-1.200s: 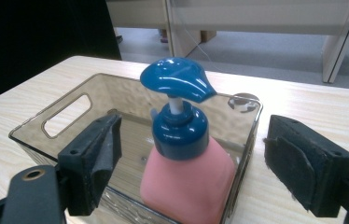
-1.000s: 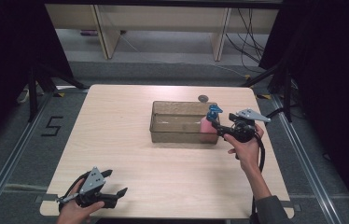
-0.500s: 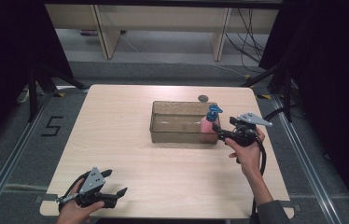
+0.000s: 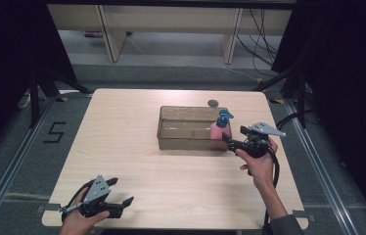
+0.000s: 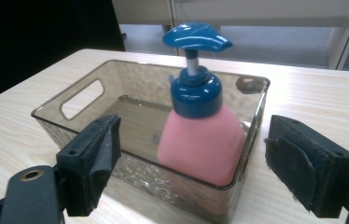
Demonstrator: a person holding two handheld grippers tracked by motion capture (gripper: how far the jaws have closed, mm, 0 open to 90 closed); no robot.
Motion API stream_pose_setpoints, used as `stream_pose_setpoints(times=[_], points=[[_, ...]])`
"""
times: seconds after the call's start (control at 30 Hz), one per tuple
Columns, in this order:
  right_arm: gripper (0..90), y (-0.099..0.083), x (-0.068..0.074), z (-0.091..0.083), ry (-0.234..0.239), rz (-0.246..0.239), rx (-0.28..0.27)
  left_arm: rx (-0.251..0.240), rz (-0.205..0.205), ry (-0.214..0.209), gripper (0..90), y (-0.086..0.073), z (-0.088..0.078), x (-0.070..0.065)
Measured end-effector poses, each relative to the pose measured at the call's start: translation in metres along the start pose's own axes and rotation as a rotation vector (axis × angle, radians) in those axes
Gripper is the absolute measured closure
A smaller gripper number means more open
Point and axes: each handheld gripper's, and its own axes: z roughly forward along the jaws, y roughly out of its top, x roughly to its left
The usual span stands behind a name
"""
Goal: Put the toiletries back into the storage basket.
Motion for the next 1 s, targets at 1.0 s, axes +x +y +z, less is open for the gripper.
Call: stream_pose_setpoints(times=[1.0], points=[[18.9, -0.012, 0.014, -0.018, 0.039, 0.0, 0.011, 0.001, 0.02, -0.004, 14.8, -0.001, -0.001, -0.002]])
